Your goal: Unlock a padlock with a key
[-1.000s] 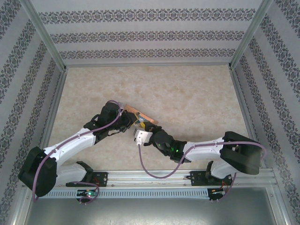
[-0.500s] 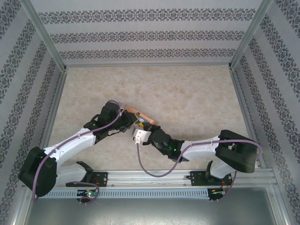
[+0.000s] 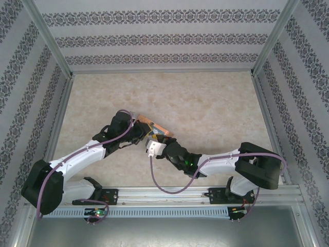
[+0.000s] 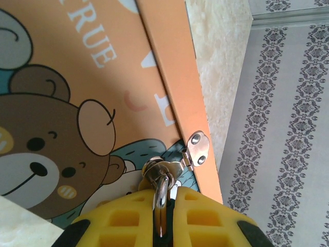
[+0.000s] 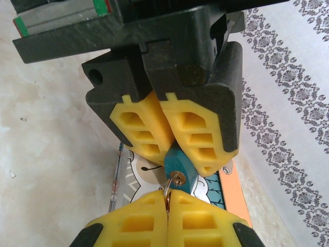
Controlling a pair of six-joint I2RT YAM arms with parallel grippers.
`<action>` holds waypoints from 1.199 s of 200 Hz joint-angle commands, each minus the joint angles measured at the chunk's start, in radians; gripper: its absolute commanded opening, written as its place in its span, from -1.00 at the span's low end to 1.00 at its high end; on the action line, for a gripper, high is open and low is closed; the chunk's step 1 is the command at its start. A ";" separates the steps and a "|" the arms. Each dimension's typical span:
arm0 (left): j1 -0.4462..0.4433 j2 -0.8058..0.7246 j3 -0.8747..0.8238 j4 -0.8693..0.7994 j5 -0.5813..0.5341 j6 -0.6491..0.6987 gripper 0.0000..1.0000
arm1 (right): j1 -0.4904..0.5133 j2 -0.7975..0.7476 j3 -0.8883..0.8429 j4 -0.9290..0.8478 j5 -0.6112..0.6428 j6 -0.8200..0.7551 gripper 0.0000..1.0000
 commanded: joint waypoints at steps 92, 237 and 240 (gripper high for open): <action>-0.032 -0.013 -0.014 0.124 0.021 -0.048 -1.00 | -0.012 0.002 0.014 0.099 0.036 0.242 -1.00; -0.135 0.022 -0.083 0.285 -0.071 -0.091 -1.00 | -0.030 -0.019 -0.094 0.265 0.019 0.865 -1.00; -0.137 0.023 -0.083 0.285 -0.073 -0.090 -1.00 | -0.030 -0.019 -0.097 0.270 0.018 0.877 -1.00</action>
